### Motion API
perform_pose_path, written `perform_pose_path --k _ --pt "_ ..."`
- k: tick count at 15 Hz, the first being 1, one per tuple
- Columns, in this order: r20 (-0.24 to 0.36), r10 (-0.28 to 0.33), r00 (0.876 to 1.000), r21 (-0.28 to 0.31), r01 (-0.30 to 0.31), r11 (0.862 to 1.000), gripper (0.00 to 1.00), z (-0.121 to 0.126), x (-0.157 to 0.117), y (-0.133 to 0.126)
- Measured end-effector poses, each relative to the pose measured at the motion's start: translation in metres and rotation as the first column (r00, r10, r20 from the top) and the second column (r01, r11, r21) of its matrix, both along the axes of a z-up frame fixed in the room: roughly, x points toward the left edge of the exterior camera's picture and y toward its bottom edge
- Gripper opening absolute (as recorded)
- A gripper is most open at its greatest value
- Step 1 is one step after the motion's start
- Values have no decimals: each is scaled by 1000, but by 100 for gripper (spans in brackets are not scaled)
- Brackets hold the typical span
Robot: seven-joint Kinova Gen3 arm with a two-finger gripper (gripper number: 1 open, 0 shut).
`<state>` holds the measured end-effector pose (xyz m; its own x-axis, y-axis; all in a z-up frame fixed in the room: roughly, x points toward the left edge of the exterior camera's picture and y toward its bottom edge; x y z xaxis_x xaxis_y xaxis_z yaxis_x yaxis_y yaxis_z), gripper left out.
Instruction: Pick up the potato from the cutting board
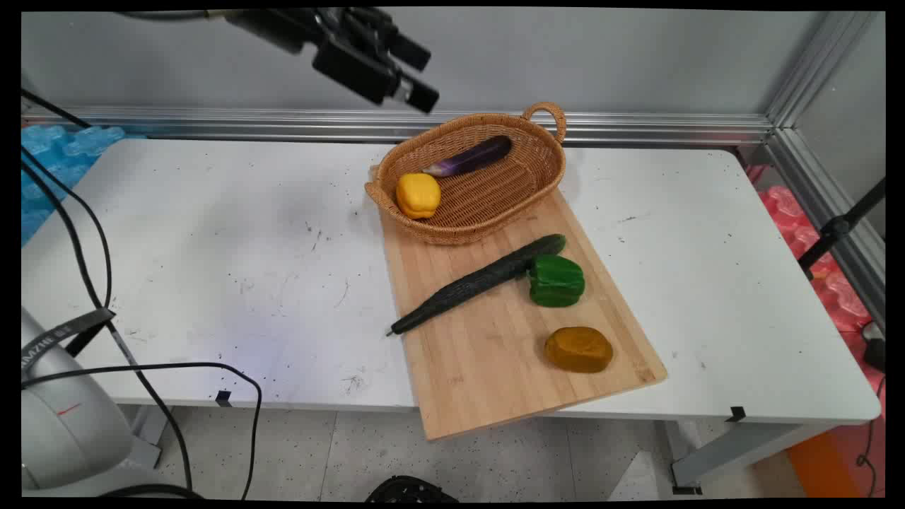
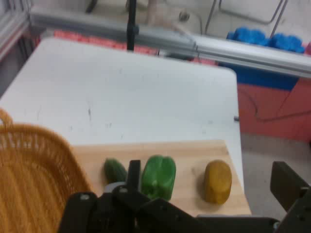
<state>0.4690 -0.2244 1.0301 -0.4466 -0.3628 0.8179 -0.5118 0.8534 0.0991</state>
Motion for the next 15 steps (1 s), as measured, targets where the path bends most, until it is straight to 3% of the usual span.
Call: perform_pose_path --k 7,15 --pt "98 -52 994 44 48 998 100 -31 -37 -5" --pt "181 -166 969 100 150 984 100 -92 -100 -15"
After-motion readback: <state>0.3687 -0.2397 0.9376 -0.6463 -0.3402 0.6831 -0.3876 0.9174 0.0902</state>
